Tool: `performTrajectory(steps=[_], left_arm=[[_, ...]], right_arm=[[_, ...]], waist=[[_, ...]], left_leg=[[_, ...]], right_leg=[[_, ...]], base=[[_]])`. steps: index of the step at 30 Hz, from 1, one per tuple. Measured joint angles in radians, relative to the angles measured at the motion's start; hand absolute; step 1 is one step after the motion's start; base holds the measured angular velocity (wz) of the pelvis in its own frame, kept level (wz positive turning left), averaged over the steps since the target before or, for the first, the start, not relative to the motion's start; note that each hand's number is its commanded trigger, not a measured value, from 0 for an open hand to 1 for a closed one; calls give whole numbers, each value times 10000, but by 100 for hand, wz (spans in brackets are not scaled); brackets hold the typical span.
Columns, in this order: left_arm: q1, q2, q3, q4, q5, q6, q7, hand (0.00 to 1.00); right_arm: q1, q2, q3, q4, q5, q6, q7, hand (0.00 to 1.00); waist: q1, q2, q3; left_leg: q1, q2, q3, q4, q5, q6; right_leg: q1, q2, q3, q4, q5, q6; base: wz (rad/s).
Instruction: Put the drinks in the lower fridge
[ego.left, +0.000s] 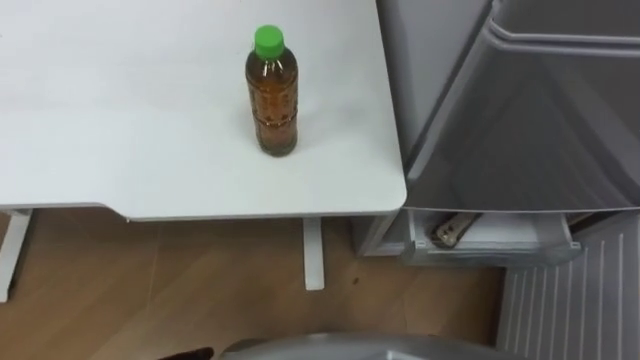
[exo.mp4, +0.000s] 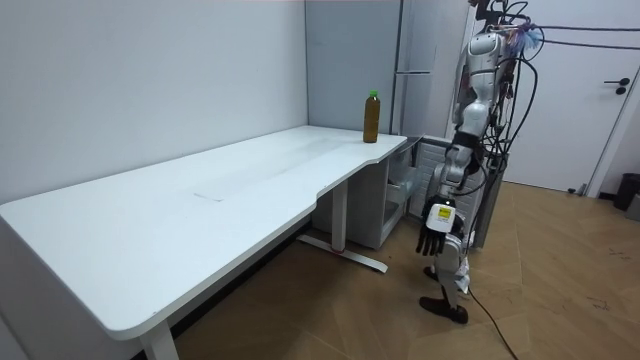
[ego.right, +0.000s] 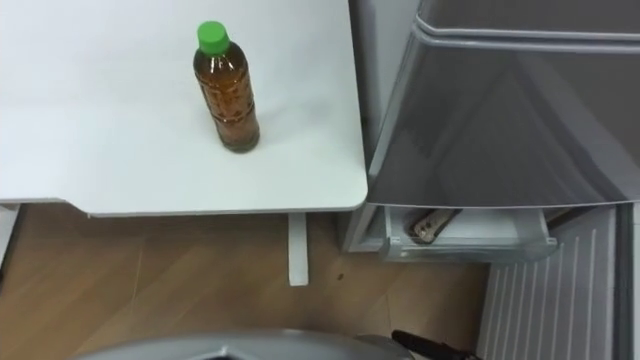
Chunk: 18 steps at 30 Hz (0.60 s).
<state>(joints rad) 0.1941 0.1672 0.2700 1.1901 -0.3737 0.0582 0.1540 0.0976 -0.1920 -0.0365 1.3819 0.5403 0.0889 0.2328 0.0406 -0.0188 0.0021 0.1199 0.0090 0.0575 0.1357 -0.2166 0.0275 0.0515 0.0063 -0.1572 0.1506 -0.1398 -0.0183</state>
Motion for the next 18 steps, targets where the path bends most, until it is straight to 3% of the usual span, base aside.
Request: performTrajectory(steps=[8,13,16,18], left_arm=[[198,-17,2001,-145,-2353,85,922,0],[249,-13,2663,-270,-3724,83,1900,0],[308,-18,2917,-788,-4116,63,2543,0],[352,-32,3162,-1820,-4133,57,3325,0]], right_arm=[[120,-23,-314,-226,-449,201,-59,0],[123,-96,-448,-319,-1202,228,-152,0],[145,-102,-457,-457,-1317,223,-289,0],[218,-91,-540,-732,-1540,198,-386,0]], waist=[[321,30,2],[517,130,10],[514,181,3],[506,212,11]], left_leg=[[170,-16,-36,-57,-49,-19],[332,-33,-78,-25,-130,22],[349,-27,-114,13,-175,30],[412,-50,-164,13,-175,29]], right_leg=[[185,11,7,11,-112,16],[346,-18,-61,12,-162,65],[433,-27,-72,24,-176,77],[441,-27,-83,15,-181,85]], base=[[2],[3],[0],[4]])
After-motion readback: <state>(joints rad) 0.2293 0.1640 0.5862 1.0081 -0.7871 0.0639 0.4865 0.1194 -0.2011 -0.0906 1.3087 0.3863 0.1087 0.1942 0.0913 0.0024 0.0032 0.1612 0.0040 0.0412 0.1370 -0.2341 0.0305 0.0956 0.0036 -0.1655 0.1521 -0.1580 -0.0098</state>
